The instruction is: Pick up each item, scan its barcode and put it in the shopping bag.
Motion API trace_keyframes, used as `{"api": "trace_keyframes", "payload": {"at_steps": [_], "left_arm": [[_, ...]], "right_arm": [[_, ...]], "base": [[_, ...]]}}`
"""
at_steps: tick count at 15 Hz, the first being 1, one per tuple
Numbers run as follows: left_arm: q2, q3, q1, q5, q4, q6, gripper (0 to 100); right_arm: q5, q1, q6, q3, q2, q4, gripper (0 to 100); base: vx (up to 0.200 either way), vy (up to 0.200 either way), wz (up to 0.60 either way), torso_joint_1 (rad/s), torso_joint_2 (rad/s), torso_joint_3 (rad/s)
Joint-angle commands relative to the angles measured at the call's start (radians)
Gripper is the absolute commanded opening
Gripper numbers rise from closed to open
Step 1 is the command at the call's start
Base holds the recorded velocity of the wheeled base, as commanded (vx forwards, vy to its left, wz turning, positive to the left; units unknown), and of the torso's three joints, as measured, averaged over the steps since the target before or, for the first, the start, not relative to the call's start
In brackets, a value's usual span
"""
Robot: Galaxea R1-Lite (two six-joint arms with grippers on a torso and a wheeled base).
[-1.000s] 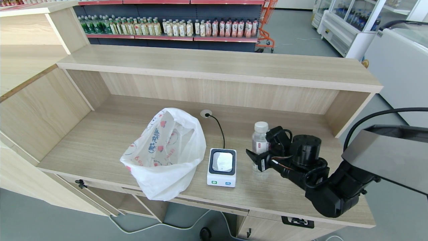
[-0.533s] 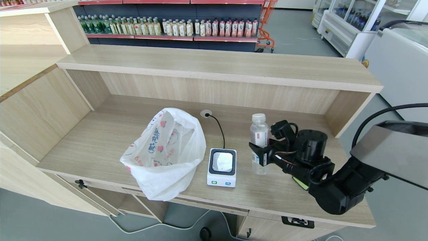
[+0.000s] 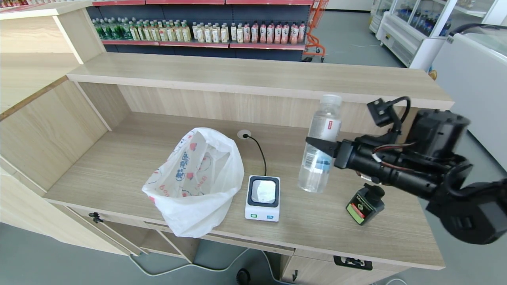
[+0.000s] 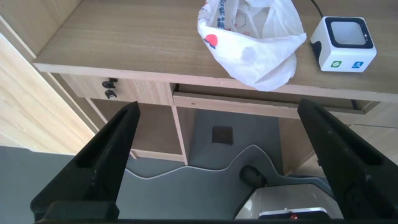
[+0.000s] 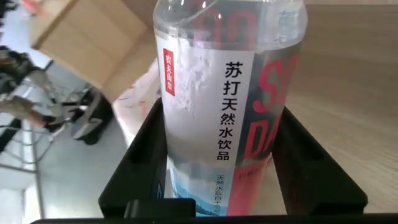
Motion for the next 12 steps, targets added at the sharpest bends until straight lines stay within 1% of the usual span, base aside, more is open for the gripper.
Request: {"api": "trace_keyframes", "payload": {"at_steps": [1, 3, 4, 5, 7, 8, 12], "left_arm": [[0.002, 0.0, 0.0, 0.0, 0.0, 0.0, 100], [0.002, 0.0, 0.0, 0.0, 0.0, 0.0, 100], [0.002, 0.0, 0.0, 0.0, 0.0, 0.0, 100], [0.002, 0.0, 0.0, 0.0, 0.0, 0.0, 100], [0.002, 0.0, 0.0, 0.0, 0.0, 0.0, 100], [0.002, 0.0, 0.0, 0.0, 0.0, 0.0, 100], [0.002, 0.0, 0.0, 0.0, 0.0, 0.0, 100]], "right_arm": [[0.288, -0.061, 0.143, -0.002, -0.342, 0.178, 0], [0.461, -0.079, 0.206, -0.008, -0.44, 0.204, 0], [0.507, -0.079, 0.234, -0.009, -0.468, 0.206, 0], [0.627, -0.071, 0.312, -0.006, -0.532, 0.207, 0], [0.773, -0.071, 0.41, 0.008, -0.595, 0.206, 0], [0.808, -0.071, 0.444, 0.018, -0.612, 0.204, 0], [0.883, -0.07, 0.559, 0.029, -0.661, 0.203, 0]], "base": [[0.0, 0.0, 0.0, 0.0, 0.0, 0.0], [0.0, 0.0, 0.0, 0.0, 0.0, 0.0], [0.0, 0.0, 0.0, 0.0, 0.0, 0.0], [0.0, 0.0, 0.0, 0.0, 0.0, 0.0], [0.0, 0.0, 0.0, 0.0, 0.0, 0.0], [0.0, 0.0, 0.0, 0.0, 0.0, 0.0], [0.0, 0.0, 0.0, 0.0, 0.0, 0.0]]}}
